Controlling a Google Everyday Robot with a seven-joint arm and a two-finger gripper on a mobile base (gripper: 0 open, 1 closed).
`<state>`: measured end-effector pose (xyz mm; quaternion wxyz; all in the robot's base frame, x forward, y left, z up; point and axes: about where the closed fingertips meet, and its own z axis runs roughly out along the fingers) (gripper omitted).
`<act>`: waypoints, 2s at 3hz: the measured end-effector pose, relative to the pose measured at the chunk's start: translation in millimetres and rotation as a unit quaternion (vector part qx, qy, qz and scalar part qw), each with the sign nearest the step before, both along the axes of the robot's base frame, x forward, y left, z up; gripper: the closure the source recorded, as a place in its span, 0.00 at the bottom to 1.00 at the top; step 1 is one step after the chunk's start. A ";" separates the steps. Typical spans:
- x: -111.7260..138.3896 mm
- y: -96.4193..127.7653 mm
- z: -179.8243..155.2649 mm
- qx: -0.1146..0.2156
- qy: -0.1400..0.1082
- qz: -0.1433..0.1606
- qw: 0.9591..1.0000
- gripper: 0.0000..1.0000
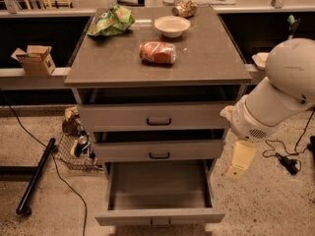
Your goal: Close bottom drawer
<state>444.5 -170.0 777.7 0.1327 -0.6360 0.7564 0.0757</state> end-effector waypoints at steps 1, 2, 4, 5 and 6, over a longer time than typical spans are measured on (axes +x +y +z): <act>-0.3 0.7 -0.9 0.000 0.002 0.001 1.000 0.00; -2.0 3.5 -47.7 0.013 0.033 0.028 0.999 0.00; -30.2 6.8 -202.7 0.077 0.098 0.109 0.986 0.00; -39.2 12.2 -258.5 0.101 0.122 0.106 0.982 0.00; -39.2 12.2 -258.5 0.101 0.122 0.106 0.982 0.00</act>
Offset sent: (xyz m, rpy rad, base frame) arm -0.0047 0.0056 -0.1426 0.0829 0.1958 0.1601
